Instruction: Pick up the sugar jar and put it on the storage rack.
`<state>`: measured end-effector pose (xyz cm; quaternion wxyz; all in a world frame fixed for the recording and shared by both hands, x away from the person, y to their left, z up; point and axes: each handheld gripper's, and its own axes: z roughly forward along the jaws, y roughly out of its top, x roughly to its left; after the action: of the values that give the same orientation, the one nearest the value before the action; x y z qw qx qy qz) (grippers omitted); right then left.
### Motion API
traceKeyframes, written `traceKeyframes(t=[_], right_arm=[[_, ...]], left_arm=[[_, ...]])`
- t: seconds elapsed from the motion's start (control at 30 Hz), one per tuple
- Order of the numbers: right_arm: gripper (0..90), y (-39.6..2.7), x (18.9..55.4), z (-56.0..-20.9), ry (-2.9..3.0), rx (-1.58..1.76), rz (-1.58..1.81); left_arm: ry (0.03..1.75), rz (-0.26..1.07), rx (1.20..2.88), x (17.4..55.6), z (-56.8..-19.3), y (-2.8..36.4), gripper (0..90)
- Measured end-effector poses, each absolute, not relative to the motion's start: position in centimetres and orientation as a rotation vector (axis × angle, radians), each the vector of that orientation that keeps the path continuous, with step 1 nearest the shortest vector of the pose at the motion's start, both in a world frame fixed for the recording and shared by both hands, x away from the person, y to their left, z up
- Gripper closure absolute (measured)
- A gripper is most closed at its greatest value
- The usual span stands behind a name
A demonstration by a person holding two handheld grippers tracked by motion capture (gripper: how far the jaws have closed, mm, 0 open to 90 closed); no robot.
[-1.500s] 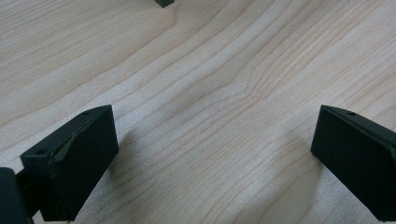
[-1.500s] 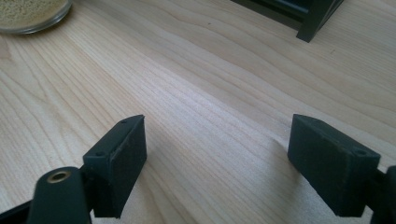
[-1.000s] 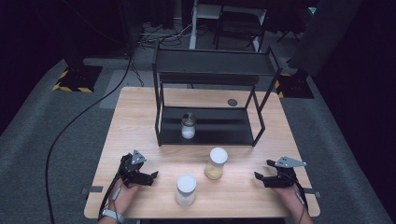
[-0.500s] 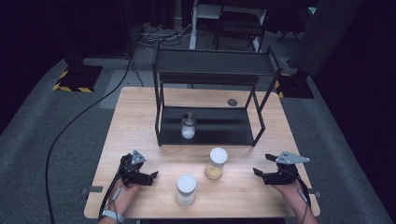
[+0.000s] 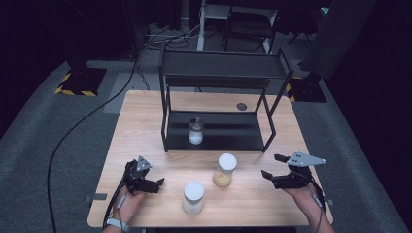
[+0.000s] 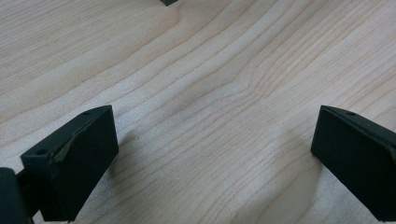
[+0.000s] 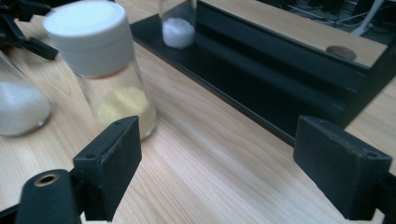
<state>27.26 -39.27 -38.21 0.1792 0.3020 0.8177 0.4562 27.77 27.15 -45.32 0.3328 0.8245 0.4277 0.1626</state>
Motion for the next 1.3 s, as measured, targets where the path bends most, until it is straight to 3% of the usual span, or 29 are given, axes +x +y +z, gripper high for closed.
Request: traceKeyframes(t=[0.53, 1.3], right_arm=[[15.3, -35.1, 27.3, -34.5, 2.366, 0.7, 1.359], [15.3, -28.9, 27.5, -32.5, 2.427, 0.53, 1.425]], left_arm=[[1.12, 0.426, 2.152, 27.7, -45.3, 27.1, 0.6], [1.124, 0.427, 2.151, 27.7, -45.3, 27.1, 0.6]])
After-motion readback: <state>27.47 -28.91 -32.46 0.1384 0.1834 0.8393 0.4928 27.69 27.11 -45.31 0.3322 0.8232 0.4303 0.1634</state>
